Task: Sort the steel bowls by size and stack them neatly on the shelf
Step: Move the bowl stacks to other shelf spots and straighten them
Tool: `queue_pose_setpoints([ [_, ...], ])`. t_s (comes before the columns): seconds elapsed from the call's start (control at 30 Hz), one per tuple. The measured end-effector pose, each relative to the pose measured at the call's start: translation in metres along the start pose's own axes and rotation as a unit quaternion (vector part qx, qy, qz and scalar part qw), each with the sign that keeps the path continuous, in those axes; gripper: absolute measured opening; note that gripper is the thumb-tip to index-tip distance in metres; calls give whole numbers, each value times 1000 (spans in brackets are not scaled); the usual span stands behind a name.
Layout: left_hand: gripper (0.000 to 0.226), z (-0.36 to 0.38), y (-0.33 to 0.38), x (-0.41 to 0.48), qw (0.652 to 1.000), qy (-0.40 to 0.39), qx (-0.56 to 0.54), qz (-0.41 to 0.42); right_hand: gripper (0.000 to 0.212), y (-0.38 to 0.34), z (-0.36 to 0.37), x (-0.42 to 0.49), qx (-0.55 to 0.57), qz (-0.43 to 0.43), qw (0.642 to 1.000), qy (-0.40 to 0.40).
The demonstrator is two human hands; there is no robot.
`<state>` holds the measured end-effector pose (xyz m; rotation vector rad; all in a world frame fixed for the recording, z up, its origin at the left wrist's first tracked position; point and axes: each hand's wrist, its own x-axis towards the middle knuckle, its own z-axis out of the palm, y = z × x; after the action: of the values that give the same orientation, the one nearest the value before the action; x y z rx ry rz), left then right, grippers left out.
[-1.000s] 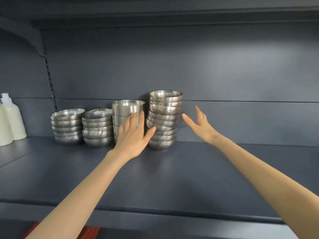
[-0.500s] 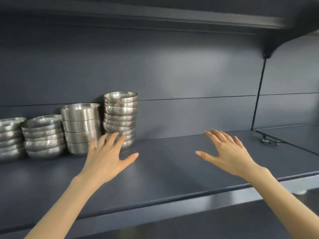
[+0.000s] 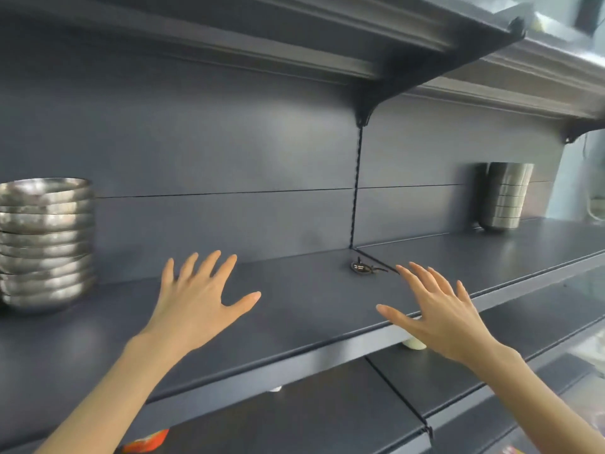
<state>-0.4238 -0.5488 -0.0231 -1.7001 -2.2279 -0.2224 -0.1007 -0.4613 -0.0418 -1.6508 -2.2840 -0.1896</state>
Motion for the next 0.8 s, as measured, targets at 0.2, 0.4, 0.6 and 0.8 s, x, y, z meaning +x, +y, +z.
queue_pose_setpoints([
  [0.2,138,3,98,22,999,-18,-23,36,108,95,-11,-6,-42,31,999,-5],
  [0.4,115,-2,183,51,992,-31,-61,103,111,168,-15,0,-63,60,996,-16],
  [0.6,136,1,261,103,985,-48,-58,157,114,234,-6,28,-76,89,993,-17],
  [0.8,80,3,339,157,971,-43,-60,229,108,306,-1,68,-57,132,989,20],
])
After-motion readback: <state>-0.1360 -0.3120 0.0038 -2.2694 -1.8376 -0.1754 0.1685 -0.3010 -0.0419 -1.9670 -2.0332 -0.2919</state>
